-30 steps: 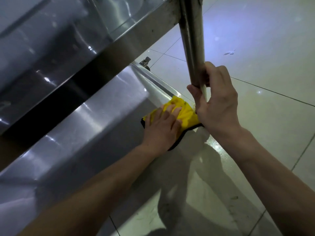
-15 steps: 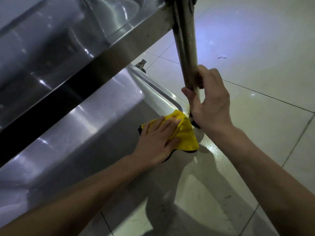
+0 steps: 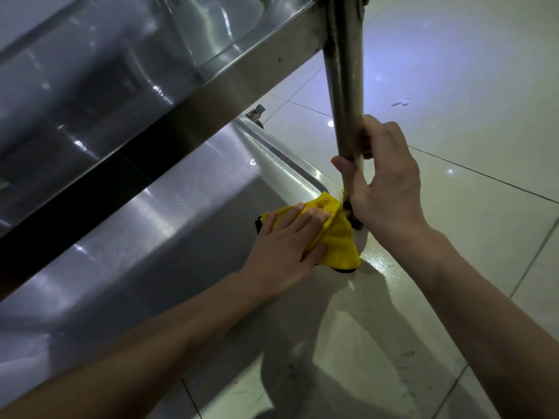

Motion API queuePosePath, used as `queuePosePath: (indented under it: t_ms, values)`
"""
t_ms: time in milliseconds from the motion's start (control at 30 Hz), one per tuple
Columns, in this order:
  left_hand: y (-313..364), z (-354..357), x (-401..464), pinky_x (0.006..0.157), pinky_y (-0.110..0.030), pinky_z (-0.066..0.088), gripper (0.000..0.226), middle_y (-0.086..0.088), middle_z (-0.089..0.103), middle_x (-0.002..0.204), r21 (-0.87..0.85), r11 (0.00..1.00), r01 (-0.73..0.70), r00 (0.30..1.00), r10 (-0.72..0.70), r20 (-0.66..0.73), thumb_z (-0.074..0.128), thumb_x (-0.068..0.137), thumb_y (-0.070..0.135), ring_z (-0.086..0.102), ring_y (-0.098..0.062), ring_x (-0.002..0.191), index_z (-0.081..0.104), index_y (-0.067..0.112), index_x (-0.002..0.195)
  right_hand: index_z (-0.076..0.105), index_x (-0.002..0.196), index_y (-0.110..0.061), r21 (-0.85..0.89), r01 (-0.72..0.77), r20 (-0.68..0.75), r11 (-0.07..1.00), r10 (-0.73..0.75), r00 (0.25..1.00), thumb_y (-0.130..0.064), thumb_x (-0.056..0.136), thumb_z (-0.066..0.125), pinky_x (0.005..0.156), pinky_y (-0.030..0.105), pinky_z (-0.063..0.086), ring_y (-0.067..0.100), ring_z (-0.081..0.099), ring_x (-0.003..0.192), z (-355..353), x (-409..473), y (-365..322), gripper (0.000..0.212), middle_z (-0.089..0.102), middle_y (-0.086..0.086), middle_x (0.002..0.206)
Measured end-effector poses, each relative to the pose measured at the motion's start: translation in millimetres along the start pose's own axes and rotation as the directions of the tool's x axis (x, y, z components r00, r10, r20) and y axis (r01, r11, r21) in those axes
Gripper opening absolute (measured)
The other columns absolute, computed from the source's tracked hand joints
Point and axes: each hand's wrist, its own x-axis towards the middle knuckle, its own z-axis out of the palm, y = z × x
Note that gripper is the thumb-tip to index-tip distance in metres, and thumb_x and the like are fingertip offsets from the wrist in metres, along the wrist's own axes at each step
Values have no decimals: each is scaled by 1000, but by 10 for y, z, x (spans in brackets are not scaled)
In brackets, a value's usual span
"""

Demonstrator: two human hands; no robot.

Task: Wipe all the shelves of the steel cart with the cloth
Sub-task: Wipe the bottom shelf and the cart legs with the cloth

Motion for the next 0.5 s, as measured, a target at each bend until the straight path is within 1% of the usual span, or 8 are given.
queuePosePath:
  t_ms: [133, 200, 333, 400, 500]
  values:
    - [-168, 12, -304, 121, -52, 20, 58, 15, 22, 166, 43, 999, -32, 999, 32, -4, 26, 105, 59, 8, -8, 156, 21, 38, 159, 56, 135, 0, -8, 4, 14, 1000, -4, 1000, -19, 97, 71, 72, 41, 48, 26, 56, 89, -14, 0, 13, 45, 57, 13, 108]
    - [-216, 2, -379, 123, -51, 18, 57, 18, 22, 166, 26, 999, -26, 1000, 26, -10, 27, 105, 59, 8, -6, 155, 21, 39, 159, 56, 135, 0, -17, 5, 17, 1000, -4, 1000, -20, 97, 71, 71, 41, 48, 25, 55, 89, -25, 0, 14, 45, 57, 13, 107]
    - [-222, -17, -349, 125, -47, 13, 58, 23, 16, 166, 11, 1000, 3, 1000, -3, 0, 23, 105, 61, 3, -3, 155, 14, 44, 159, 56, 135, -1, -17, 1, 19, 1000, -1, 1000, -20, 98, 70, 72, 40, 48, 25, 56, 88, -23, 10, 6, 45, 56, 12, 106]
    - [-252, -31, -298, 126, -46, 10, 58, 25, 13, 166, -11, 999, 39, 999, -39, 11, 18, 104, 63, 1, -1, 154, 13, 45, 159, 56, 135, -1, -5, -4, 17, 1000, 4, 1000, -19, 97, 71, 73, 38, 48, 25, 57, 89, -26, 13, 5, 45, 57, 12, 106]
    - [-354, -80, -135, 126, -45, 9, 61, 25, 11, 166, -21, 992, 126, 992, -125, 24, 10, 101, 66, 4, -2, 154, 17, 46, 158, 57, 135, -1, -4, -9, 19, 1000, 9, 1000, -19, 97, 71, 75, 37, 48, 24, 57, 90, -31, 13, -6, 45, 57, 12, 106]
